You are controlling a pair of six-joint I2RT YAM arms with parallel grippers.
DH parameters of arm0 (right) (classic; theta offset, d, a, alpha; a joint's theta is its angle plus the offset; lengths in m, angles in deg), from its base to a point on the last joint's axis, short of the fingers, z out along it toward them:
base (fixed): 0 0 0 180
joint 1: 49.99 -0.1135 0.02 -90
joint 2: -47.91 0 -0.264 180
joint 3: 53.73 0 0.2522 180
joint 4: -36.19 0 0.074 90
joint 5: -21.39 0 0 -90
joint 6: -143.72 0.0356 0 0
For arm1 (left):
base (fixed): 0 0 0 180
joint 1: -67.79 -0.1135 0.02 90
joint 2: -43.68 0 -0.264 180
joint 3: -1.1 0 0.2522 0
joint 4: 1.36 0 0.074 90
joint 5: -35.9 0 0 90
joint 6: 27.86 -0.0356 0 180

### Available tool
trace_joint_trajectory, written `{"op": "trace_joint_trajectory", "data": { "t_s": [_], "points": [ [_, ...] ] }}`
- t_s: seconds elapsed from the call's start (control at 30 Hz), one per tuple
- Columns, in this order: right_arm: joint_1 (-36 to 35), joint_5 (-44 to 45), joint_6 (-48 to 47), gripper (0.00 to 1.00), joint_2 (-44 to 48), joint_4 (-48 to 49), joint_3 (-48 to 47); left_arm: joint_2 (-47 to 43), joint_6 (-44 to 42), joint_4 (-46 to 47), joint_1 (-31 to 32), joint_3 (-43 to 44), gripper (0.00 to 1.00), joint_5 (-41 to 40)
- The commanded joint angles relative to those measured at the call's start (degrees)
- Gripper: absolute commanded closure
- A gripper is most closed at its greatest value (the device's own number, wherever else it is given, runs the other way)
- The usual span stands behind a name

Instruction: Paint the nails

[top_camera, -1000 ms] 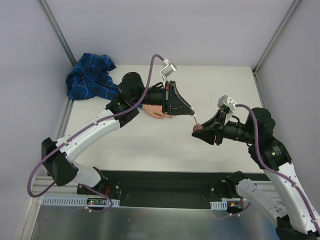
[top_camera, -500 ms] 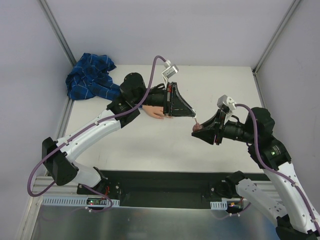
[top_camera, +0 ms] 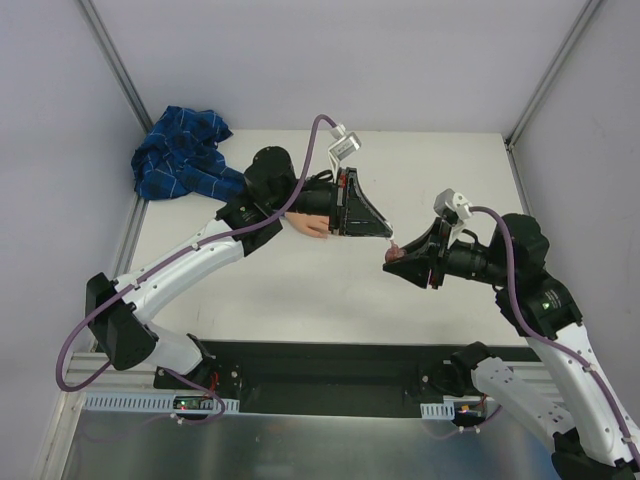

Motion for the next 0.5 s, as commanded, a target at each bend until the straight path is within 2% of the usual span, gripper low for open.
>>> {"op": "trace_joint_trajectory", "data": {
  "t_s": [0.0,0.47],
  "points": [
    [-0.2,-0.2,-0.2,1.00,-0.2,2.5,-3.0,-0.5,-2.4,-0.5,0.5,2.4,1.00,0.1],
    [-0.7,1.5,1.7,1.00,-1.8,4.1,-5.4,0.0,-6.8,-6.0,1.8,2.4,1.00,-0.1]
  ]
}}
